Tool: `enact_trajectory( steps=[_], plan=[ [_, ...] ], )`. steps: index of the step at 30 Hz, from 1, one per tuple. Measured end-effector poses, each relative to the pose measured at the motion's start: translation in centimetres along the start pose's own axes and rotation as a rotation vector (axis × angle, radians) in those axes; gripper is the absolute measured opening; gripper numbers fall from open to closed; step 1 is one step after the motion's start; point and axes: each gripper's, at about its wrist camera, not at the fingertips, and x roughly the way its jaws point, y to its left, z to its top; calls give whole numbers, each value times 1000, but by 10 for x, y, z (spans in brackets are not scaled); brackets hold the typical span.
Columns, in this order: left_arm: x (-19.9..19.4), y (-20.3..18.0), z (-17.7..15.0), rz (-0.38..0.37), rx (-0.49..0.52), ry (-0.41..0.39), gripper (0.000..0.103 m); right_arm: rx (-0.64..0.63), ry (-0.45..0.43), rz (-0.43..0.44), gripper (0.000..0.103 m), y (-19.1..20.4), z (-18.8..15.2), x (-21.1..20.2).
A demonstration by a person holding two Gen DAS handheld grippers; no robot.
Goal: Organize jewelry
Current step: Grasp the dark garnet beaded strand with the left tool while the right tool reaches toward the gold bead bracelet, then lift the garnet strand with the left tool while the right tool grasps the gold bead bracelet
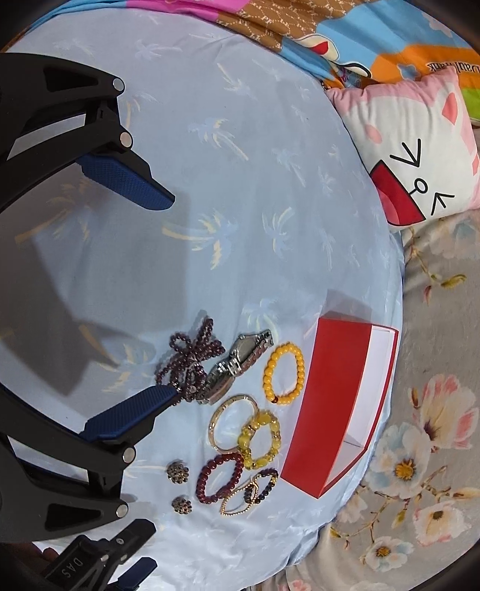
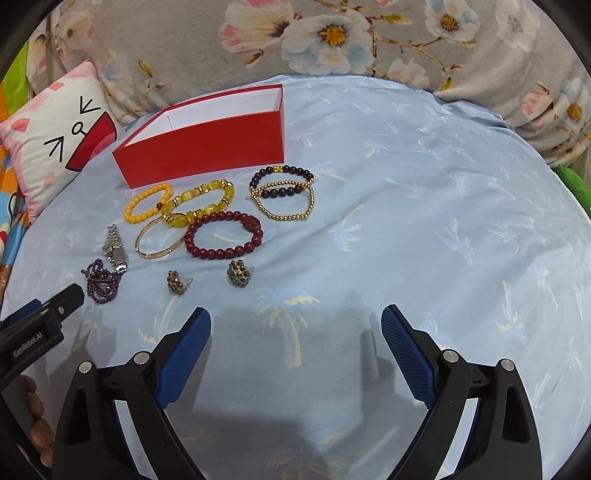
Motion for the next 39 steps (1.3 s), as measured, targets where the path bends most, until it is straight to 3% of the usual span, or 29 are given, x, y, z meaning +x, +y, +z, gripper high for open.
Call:
enact_trajectory(
  steps=[5,7,11,14,15,21,31,39],
  plan=[
    [8,-15,7,-18,26,1,89,-5,8,10,89,2,0,4],
    [16,-21,10,-21,35,22,78,-10,9,11,89,4,0,4],
    [24,-25,11,-28,39,28,68,-15,10,11,89,5,1,5],
    [20,-26,9,-62,52,12,47,-15,9,12,89,5,1,5],
    [20,-27,9,-77,59,10,35,-16,10,14,89,6,2,6],
    [16,-27,6,-131,77,17,12,-24,16,33,82,8,8,7],
    [7,-9,13,-120,44,-7,9,-22,42,79,60,11,21,19],
    [5,3,16,-114,25,-11,9,-35,36,83,59,16,26,21]
  ],
)
